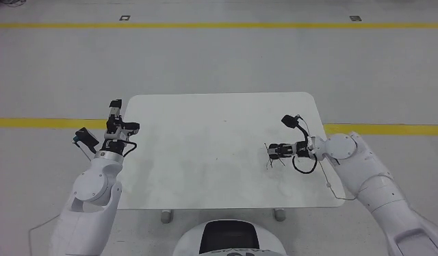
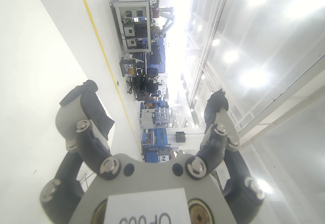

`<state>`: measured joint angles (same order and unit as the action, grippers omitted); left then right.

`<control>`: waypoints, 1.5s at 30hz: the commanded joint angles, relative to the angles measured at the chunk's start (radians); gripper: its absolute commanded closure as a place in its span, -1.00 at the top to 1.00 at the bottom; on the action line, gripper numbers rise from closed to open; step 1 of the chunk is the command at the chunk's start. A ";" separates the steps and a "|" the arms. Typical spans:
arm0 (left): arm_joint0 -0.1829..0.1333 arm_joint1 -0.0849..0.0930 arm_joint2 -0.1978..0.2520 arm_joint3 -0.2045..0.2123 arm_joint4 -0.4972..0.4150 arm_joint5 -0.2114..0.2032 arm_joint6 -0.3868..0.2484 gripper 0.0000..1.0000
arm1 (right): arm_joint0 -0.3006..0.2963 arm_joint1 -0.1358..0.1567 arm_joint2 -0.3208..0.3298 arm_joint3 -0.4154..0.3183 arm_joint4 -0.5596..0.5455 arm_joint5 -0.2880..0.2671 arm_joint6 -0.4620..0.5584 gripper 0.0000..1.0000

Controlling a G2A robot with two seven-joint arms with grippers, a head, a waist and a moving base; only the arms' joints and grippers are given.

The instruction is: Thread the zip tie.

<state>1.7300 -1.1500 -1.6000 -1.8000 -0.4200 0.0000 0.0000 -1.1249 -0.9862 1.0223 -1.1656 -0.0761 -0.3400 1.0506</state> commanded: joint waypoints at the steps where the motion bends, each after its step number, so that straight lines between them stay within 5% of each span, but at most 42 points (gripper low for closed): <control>1: 0.000 0.000 0.000 0.000 0.000 0.000 0.000 1.00 | 0.000 0.000 0.000 0.000 0.000 0.000 0.000 -1.00; 5: 0.000 0.000 0.000 0.000 0.000 0.000 0.000 1.00 | -0.036 0.003 0.038 -0.027 0.086 0.000 -0.059 -1.00; 12: 0.000 0.000 0.000 0.000 0.000 0.000 0.000 1.00 | -0.244 0.034 0.223 -0.197 0.259 0.000 -0.121 -1.00; 18: 0.000 0.000 0.000 0.000 0.000 0.000 0.000 1.00 | -0.387 0.022 0.329 -0.317 0.307 0.000 -0.126 -1.00; 32: 0.000 0.000 0.000 0.000 0.000 0.000 0.000 1.00 | -0.396 0.018 0.335 -0.327 0.314 0.000 -0.126 -1.00; 45: 0.000 0.000 0.000 0.000 0.000 0.000 0.000 1.00 | -0.603 -0.016 0.375 -0.501 0.292 0.000 -0.395 -1.00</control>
<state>1.7300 -1.1500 -1.6000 -1.8000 -0.4200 0.0000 0.0000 -1.7136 -1.0004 1.3887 -1.6501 0.2141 -0.3400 0.6587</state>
